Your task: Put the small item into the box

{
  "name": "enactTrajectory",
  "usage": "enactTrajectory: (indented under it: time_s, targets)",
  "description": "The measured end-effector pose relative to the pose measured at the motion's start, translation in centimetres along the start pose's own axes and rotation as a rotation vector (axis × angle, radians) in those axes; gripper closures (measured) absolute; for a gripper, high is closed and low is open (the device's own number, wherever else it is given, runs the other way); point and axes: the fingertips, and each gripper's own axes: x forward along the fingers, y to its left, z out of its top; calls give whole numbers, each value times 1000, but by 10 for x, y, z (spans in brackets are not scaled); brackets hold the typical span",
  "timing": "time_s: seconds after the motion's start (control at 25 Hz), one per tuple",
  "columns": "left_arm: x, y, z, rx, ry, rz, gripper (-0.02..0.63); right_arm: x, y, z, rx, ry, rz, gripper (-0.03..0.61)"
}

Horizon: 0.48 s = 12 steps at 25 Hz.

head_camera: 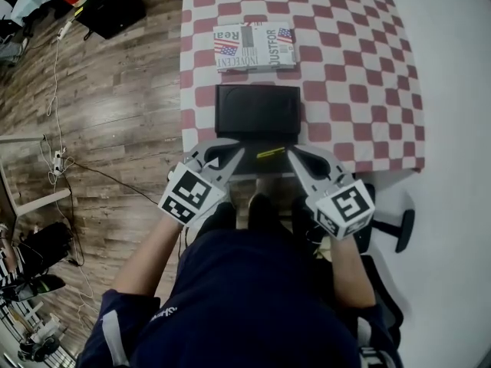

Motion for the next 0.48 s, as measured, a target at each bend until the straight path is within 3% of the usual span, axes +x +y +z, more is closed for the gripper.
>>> enactTrajectory:
  time_s: [0.48]
  targets:
    - [-19, 8, -3, -35, -32, 11, 581, 6, 10, 4, -56, 45, -10, 563]
